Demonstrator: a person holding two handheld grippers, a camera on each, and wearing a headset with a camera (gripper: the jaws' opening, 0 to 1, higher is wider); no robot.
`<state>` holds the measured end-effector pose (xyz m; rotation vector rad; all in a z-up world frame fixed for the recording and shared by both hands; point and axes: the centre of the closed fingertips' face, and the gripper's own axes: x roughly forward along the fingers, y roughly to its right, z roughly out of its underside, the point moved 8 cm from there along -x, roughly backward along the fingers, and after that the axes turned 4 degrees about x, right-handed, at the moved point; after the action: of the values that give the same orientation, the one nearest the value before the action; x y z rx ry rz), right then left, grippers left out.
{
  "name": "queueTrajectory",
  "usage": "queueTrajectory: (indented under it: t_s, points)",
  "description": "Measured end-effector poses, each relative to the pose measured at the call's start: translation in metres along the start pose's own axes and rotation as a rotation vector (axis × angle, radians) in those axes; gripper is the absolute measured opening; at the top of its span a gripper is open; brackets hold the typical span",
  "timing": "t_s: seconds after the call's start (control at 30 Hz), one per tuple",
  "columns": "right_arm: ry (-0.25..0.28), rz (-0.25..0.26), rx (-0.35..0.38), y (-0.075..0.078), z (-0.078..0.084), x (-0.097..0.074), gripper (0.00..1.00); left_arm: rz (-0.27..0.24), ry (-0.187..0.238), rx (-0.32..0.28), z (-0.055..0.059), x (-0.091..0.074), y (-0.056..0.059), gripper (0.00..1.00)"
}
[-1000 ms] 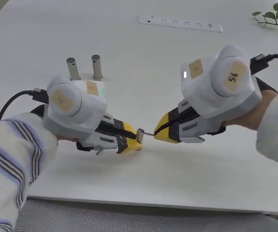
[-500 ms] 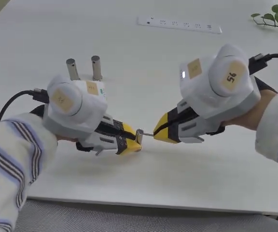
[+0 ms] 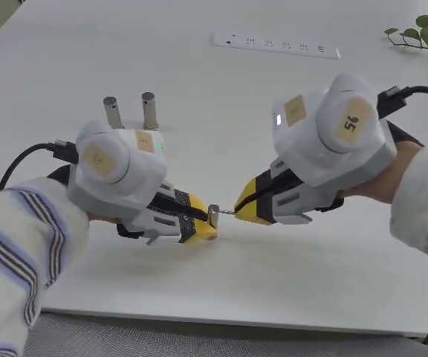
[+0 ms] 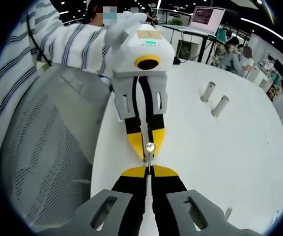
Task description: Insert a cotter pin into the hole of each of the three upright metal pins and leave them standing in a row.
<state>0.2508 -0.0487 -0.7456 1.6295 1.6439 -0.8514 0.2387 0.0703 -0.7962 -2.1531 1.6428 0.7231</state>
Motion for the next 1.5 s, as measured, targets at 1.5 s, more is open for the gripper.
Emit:
queueTrajectory:
  t_s: [1.5]
  points:
    - [0.04, -0.021, 0.032, -0.0011, 0.0027, 0.0082, 0.07, 0.013, -0.002, -0.01, -0.003, 0.0039, 0.002, 0.08]
